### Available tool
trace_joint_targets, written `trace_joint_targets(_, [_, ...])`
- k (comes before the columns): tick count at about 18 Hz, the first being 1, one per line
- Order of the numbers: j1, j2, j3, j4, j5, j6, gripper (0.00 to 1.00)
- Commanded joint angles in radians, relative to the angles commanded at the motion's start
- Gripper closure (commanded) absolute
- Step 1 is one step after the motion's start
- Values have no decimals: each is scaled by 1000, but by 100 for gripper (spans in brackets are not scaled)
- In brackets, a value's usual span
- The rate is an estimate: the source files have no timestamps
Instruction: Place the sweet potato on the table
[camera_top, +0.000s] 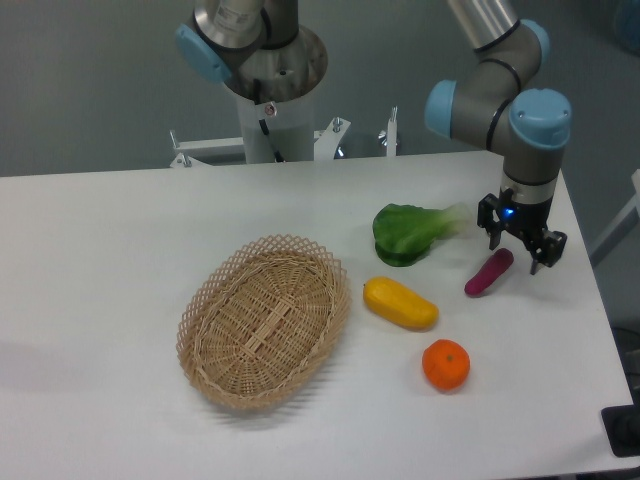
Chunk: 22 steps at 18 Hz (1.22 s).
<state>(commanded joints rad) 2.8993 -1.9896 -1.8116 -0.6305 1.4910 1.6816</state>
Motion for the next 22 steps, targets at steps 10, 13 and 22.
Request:
trace_joint_targets(10, [0,161,112,-148,2,-11,0])
trace_joint_targets(13, [6,180,211,-317,2,50,0])
trace_joint_targets(22, [138,183,236,-449,-31,360,0])
